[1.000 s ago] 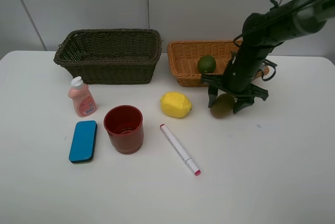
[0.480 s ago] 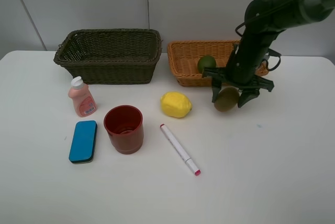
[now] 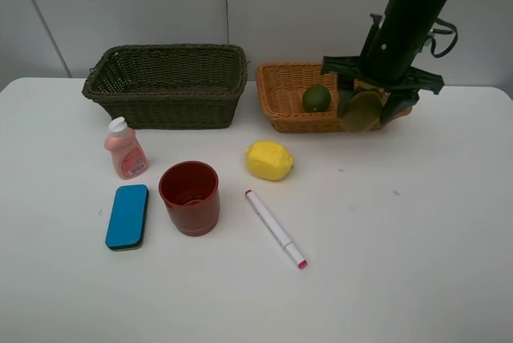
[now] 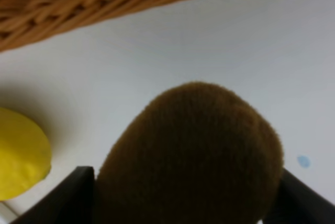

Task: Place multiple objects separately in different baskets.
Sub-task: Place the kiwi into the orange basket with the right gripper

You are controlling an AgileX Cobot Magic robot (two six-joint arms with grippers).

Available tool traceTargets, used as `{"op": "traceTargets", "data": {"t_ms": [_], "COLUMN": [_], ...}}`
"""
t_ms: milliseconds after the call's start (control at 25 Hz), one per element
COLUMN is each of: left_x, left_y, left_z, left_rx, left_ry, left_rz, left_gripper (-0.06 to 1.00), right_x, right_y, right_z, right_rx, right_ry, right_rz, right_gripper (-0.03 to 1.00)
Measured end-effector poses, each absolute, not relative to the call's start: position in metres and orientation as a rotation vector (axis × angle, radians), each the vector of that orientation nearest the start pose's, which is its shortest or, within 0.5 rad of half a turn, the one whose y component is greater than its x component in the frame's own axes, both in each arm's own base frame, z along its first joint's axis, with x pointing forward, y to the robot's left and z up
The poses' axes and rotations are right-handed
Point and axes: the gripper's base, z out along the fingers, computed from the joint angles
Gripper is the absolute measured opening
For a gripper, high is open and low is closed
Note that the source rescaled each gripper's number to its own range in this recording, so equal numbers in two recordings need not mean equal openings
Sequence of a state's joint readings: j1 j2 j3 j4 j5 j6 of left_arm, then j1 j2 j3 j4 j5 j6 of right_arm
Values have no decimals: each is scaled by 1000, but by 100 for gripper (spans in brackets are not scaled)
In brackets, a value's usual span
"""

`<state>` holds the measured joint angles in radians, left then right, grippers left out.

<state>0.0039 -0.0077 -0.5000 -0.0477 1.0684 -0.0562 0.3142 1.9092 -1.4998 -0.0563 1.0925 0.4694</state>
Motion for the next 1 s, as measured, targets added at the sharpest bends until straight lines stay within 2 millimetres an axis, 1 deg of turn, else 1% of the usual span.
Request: {"op": "traceTargets", "data": {"t_ms": [160, 320, 400, 520, 640, 880, 1000], "left_x": [-6, -6, -6, -6, -6, -6, -6], "left_y": [-4, -4, -4, -4, -4, -4, -4], "left_z": [277, 277, 277, 277, 277, 277, 277], "left_rx": [-59, -59, -59, -59, -59, -59, -59], "left_ry": [2044, 2044, 2044, 2044, 2044, 2044, 2044], "left_rz": [-90, -90, -90, -90, -90, -90, -90], "left_gripper": [100, 100, 100, 100, 100, 100, 100], "right_x": [383, 395, 401, 408, 418, 443, 454], "right_y": [116, 117, 119, 122, 124, 128, 126], "right_z": [252, 272, 277, 277, 269, 231, 215], "right_rx": [151, 43, -21, -67, -97, -194, -209], "right_ry": [2875, 2756, 2695, 2617, 2563, 2494, 2470], "right_rz": [2, 5, 23, 43, 31, -41, -46], "right_gripper": [62, 62, 62, 62, 62, 62, 62]}}
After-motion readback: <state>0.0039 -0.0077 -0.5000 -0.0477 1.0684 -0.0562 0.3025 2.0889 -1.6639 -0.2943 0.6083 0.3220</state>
